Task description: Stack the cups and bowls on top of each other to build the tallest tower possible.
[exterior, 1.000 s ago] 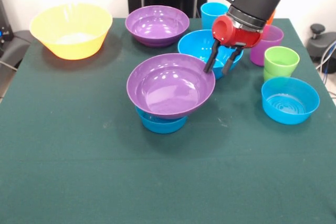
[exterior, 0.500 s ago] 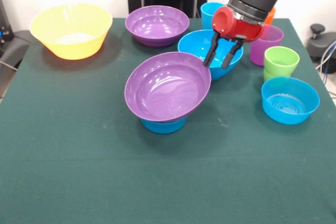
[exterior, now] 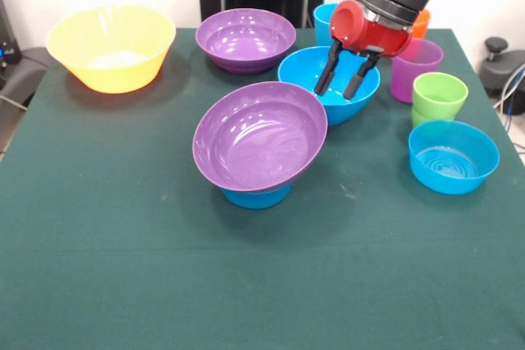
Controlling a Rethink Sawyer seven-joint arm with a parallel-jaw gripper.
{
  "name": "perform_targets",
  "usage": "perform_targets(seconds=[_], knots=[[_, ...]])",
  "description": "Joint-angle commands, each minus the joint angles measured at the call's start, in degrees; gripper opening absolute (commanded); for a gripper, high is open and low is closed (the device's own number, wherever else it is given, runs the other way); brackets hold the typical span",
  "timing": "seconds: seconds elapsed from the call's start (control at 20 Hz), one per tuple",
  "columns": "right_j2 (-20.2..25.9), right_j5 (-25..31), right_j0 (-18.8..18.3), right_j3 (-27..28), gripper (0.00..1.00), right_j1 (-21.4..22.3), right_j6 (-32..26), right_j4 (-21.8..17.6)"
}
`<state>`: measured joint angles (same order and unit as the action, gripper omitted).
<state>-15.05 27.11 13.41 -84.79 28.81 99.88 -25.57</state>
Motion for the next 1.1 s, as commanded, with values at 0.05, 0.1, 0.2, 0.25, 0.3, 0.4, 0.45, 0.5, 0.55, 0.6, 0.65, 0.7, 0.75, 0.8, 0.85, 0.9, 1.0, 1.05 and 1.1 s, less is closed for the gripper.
perform_targets(seconds=[0.05, 0.1, 0.2, 0.25, 0.3, 0.4, 0.45, 0.5, 0.55, 0.6, 0.65, 0.7, 0.75, 0.8, 0.85, 0.9, 1.0, 1.05, 1.1], knots=[[5.42, 4.88, -0.58, -1.38, 1.0, -1.02, 3.62, 1.69], [5.45, 4.76, -0.64, -1.28, 1.0, -1.18, 3.65, 1.63], [5.41, 4.35, -0.82, -1.04, 1.0, -1.61, 3.72, 1.44], [5.37, 4.17, -0.86, -0.87, 1.0, -1.85, 3.76, 1.35], [5.37, 3.9, -0.95, -0.83, 1.0, -2.03, 3.81, 1.28], [5.25, 3.32, -1.02, -0.64, 1.0, -2.55, 3.96, 1.04], [5.16, 3.14, -1.05, -0.47, 1.0, -2.85, 3.98, 0.89], [5.11, 2.87, -1.1, -0.31, 1.0, -3.1, 4.04, 0.78], [5.05, 2.61, -1.14, -0.15, 1.0, -3.34, 4.1, 0.66], [4.99, 2.45, -1.17, -0.13, 1.0, -3.42, 4.13, 0.59], [5.0, 2.4, -1.27, 0.0, 1.0, -3.55, 4.07, 0.54], [4.87, 2.51, -1.17, 0.12, 1.0, -3.55, 4.08, 0.49], [4.79, 2.5, -1.16, 0.3, 1.0, -3.72, 4.09, 0.42], [4.62, 2.35, -1.11, 0.36, 1.0, -3.94, 4.2, 0.28], [4.51, 2.2, -1.11, 0.53, 1.0, -4.16, 4.28, 0.17], [4.31, 1.88, -1.12, 0.66, 1.0, -4.54, 4.41, -0.03], [4.09, 1.14, -1.34, 0.84, 1.0, -5.16, 4.63, -0.33], [4.08, 0.92, -1.55, 0.93, 1.0, -5.4, 4.57, -0.42], [4.1, 0.73, -1.79, 0.79, 1.0, -5.44, 4.35, -0.56]])
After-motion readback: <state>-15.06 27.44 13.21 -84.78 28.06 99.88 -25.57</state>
